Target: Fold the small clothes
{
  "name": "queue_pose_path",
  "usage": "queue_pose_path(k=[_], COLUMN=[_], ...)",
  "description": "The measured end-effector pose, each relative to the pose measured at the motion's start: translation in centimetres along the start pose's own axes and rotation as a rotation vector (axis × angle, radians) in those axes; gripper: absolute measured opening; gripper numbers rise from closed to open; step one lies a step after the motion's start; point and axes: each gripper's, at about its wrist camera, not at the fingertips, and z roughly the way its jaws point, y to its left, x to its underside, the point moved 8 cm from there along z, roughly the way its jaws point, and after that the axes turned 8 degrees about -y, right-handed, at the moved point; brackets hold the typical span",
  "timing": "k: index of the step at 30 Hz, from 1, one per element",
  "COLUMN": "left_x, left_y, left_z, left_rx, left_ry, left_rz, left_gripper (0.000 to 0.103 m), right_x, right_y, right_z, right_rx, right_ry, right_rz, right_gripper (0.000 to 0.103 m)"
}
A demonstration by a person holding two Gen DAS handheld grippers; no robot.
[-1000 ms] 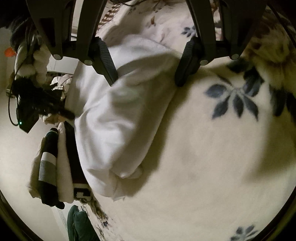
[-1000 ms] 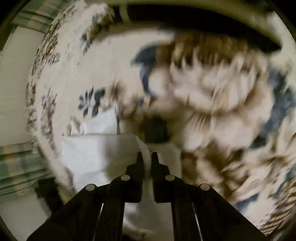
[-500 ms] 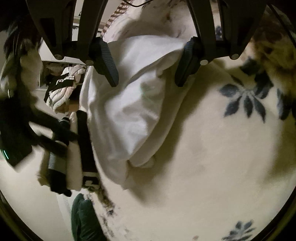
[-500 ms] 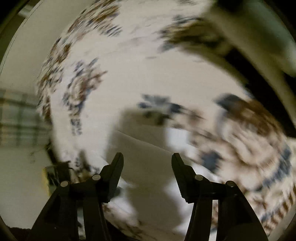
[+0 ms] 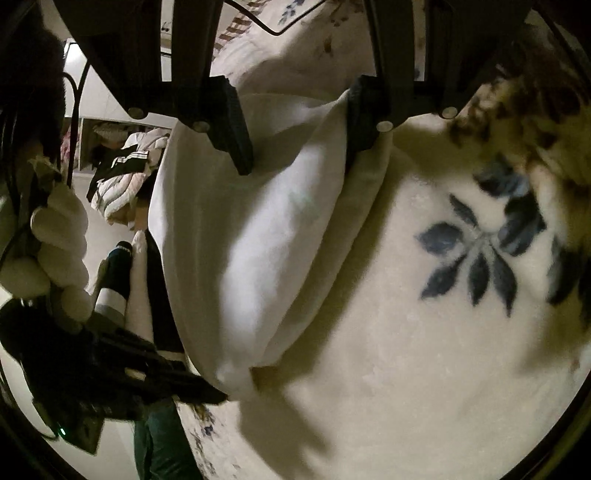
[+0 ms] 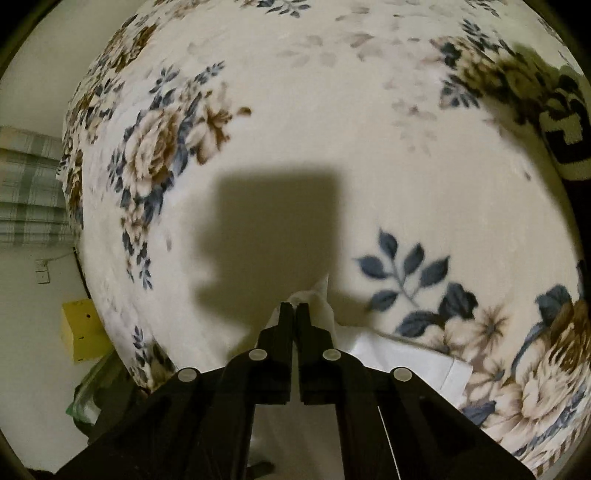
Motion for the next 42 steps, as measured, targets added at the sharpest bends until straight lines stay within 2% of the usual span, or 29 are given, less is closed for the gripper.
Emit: queue_pose_path(k=[3, 5, 6, 7, 8, 10, 12, 17, 18, 19, 20, 24, 26, 31, 36, 37, 39, 41, 42], left_x=[-0.5, -1.2, -1.4, -1.9, -2.4, -3.1, -4.0, -4.4, -4.3, -4.2, -4.1, -3.9, -3.7, -3.6, -3.2, -3.1, -2.8, -2.5, -2.4], left_y=[0.2, 0.0, 0.0, -0.3, -0.5, -0.8, -1.5, -1.4, -1.5, -1.5, -1.7, -1.2, -1.1, -1.3, -1.4, -1.4, -1.2, -1.2, -1.3], left_z=[-1.2, -2.3, -2.8, -3.4, -3.9, -4.3, -4.1, -1.5, -0.7, 0.0, 0.7, 1.6, 1.6, 1.8, 1.3, 1.3, 1.4, 1.5, 1.5], left_rx=[-0.004, -0.03, -0.043, -0.05, -0.06, -0.08, -0.114, -0.151, -0.163, -0.171, -0.168, -0.182, -0.182, -0.185, -0.165, -0.16, -0.147, -0.13, -0.119], left_ry=[-0.004, -0.023, -0.033, -0.049, -0.068, -0.092, -0.107, -0.063, -0.048, -0.033, -0.024, -0.009, -0.011, -0.011, -0.001, 0.002, 0.016, 0.031, 0.037], left_rz=[-0.035, -0.029, -0.024, -0.019, -0.011, 0.014, 0.061, 0.128, 0.14, 0.151, 0.172, 0.168, 0.162, 0.155, 0.141, 0.132, 0.114, 0.103, 0.095], left_gripper=[0.044, 0.044, 0.044, 0.044, 0.046, 0.056, 0.057, 0.057, 0.057, 0.057, 0.057, 0.057, 0.057, 0.057, 0.057, 0.057, 0.057, 0.057, 0.057], right_x=[0.5, 1.3, 1.9, 2.7, 3.6, 6.1, 8.8, 13.4, 13.9, 14.0, 14.0, 12.2, 11.2, 10.1, 9.6, 9.5, 9.8, 10.4, 11.1], right_y=[-0.6, -2.0, -3.0, -4.2, -5.6, -8.9, -12.0, -16.3, -16.6, -16.8, -16.9, -16.6, -16.5, -17.8, -18.7, -18.5, -18.2, -18.3, -18.5], right_z=[-0.9, -3.4, -5.2, -6.9, -8.4, -10.6, -11.5, -8.9, -8.3, -8.2, -8.2, -9.6, -9.8, -9.8, -8.1, -7.5, -6.6, -6.9, -7.5], right_rx=[-0.022, -0.022, -0.013, 0.0, 0.016, 0.072, 0.098, 0.063, 0.041, 0.021, 0.014, 0.061, 0.078, 0.126, 0.158, 0.153, 0.089, 0.041, 0.014], right_ry=[0.034, -0.005, -0.043, -0.081, -0.113, -0.143, -0.151, -0.068, -0.065, -0.086, -0.11, -0.214, -0.23, -0.241, -0.231, -0.218, -0.178, -0.169, -0.168], right_rz=[0.047, 0.092, 0.119, 0.152, 0.187, 0.266, 0.353, 0.527, 0.542, 0.553, 0.558, 0.493, 0.462, 0.453, 0.448, 0.441, 0.445, 0.477, 0.507], right_gripper=[0.005, 0.022, 0.039, 0.045, 0.046, 0.046, 0.046, 0.046, 0.04, 0.013, 0.006, 0.005, 0.005, 0.004, 0.004, 0.004, 0.005, 0.011, 0.025])
